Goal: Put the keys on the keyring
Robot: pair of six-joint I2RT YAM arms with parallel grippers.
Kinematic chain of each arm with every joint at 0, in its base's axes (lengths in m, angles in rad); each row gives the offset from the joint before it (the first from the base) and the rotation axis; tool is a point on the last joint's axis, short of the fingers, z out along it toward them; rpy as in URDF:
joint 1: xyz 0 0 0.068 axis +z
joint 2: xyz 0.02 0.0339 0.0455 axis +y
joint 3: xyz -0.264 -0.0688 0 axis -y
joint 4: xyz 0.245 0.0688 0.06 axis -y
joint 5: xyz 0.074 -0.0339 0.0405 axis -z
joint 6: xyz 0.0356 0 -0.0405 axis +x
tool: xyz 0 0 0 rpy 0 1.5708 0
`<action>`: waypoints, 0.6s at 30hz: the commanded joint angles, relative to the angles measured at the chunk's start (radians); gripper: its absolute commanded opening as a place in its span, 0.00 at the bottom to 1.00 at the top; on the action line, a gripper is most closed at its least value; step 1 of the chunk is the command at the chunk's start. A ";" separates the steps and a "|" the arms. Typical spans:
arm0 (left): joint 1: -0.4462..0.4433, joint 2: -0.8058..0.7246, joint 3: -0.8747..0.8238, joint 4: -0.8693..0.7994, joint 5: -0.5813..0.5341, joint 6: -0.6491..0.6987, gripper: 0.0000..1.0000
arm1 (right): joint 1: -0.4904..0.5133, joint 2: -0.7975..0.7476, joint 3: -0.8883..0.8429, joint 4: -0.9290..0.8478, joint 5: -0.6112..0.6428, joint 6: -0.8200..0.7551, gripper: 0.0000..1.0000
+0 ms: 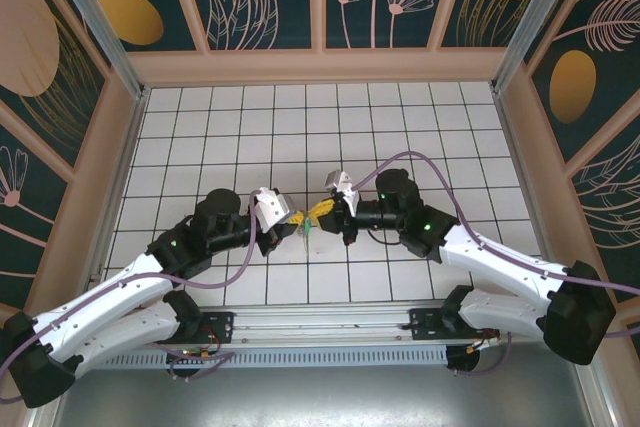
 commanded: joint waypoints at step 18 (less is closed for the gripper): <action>-0.012 -0.035 0.023 0.035 0.025 0.015 0.00 | -0.051 0.031 0.013 0.000 0.038 0.048 0.00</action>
